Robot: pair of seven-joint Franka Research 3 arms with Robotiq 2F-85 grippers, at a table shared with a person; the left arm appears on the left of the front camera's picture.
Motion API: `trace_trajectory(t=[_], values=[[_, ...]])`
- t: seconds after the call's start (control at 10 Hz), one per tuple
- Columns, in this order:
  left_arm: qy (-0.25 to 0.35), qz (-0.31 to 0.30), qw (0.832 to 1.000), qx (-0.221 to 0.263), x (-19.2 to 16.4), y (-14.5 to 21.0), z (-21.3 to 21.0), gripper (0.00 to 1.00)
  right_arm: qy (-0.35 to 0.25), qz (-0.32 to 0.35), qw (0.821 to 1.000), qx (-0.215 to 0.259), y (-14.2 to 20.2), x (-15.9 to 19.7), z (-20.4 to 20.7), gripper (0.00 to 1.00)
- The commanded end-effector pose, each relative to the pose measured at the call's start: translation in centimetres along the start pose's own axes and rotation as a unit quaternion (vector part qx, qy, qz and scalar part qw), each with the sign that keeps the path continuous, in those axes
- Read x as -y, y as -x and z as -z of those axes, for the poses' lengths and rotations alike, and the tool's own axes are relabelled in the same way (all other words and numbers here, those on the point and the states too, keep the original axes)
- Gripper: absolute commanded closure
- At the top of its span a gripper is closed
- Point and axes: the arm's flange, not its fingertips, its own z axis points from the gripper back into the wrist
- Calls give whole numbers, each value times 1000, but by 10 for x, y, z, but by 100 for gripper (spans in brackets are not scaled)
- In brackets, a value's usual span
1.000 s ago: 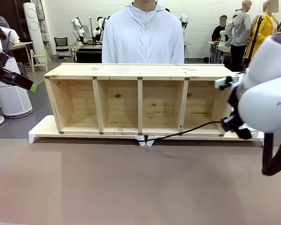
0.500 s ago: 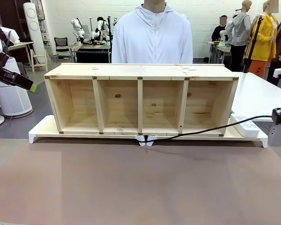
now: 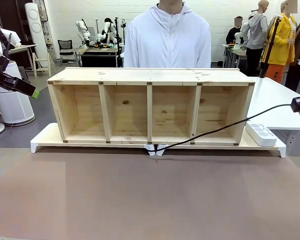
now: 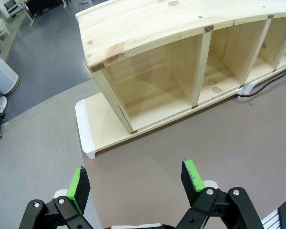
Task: Perform cable management.
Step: Pull the grasped Power Cable to the location of the Power Strip.
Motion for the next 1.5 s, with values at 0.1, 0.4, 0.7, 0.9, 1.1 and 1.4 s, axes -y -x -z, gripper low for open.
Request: trace_trajectory(t=[0.1, 0.4, 0.7, 0.9, 1.1, 1.4], values=[[-1, -1, 1000, 3, -1, -1, 2, 0, -17, 16, 1000, 19, -43, 19, 17, 86], [-1, -1, 1000, 3, -1, -1, 2, 0, -22, 41, 999, -2, -82, 8, 41, 86], [-1, -1, 1000, 3, -1, -1, 2, 0, -27, 18, 999, -10, -112, -7, 75, 86], [-1, -1, 1000, 3, -1, -1, 2, 0, -11, 4, 1000, -7, -128, -6, 88, 86], [-1, -1, 1000, 3, -1, -1, 2, 0, 0, 0, 1000, -3, -140, -3, 93, 86], [-1, -1, 1000, 3, -1, -1, 2, 0, 8, -4, 1000, 3, -151, 3, 97, 86]])
